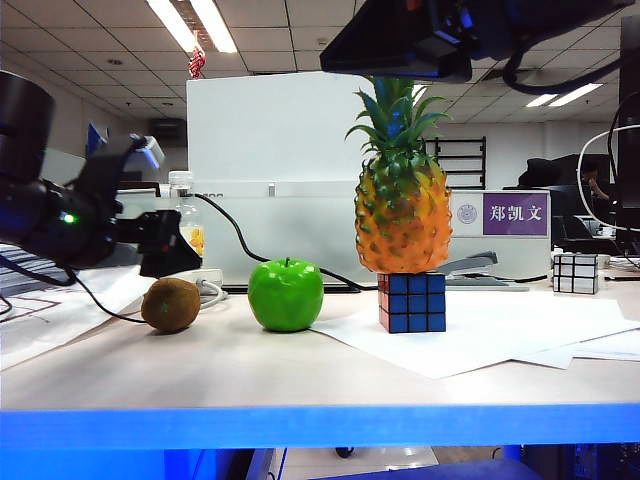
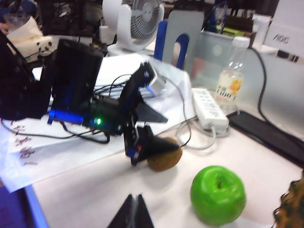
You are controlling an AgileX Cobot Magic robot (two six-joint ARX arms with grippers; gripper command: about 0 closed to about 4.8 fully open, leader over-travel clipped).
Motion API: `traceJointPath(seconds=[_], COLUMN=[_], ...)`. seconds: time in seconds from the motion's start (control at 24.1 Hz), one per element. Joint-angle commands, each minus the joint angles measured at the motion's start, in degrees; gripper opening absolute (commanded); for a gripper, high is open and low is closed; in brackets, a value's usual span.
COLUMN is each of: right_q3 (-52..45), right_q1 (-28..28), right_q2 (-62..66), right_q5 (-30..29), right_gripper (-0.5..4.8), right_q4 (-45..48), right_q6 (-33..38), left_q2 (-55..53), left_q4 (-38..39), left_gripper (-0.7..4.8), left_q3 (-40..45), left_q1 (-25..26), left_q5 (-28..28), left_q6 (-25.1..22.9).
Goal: Arrange all the fruits from large to small from left to right in a row.
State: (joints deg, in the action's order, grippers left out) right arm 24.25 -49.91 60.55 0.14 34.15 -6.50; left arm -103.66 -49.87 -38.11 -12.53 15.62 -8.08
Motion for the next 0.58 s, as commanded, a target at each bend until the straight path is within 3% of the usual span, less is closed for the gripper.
traceJointPath(seconds=[0.04,0.37,0.42,0.46,0.58], right_q3=[0.37,0.37,0.37,0.37,0.35], right_q1=[0.7,1.84,1.95,1.97,1.97], right_q2=[-0.26,-0.7,-0.7,-0.7,-0.79], right_q5=[0.37,0.37,0.35,0.37,0.37], right_gripper=[-0.01,-0.01,-0.01,-0.01,-0.01], right_q4=[2.32,2.86,2.99,3.06,2.99], right_q6=[-1.22,-1.29,-1.27,-1.29,-1.29], left_q2=[-1.49,-4.85,-4.96,-4.96,-4.96], left_q4=[2.67,5.7,5.6,5.6,4.7], left_gripper=[4.79,4.79,4.27,2.85,1.47], left_q3=[-1.36,-1.38,-1.4,-1.46,-1.62], left_q1=[-0.94,-1.11,-1.11,-1.11,-1.11], left_q5=[0.0,-0.39,-0.42,-0.42,-1.31], left_q6=[0.61,0.59,0.59,0.61,0.59])
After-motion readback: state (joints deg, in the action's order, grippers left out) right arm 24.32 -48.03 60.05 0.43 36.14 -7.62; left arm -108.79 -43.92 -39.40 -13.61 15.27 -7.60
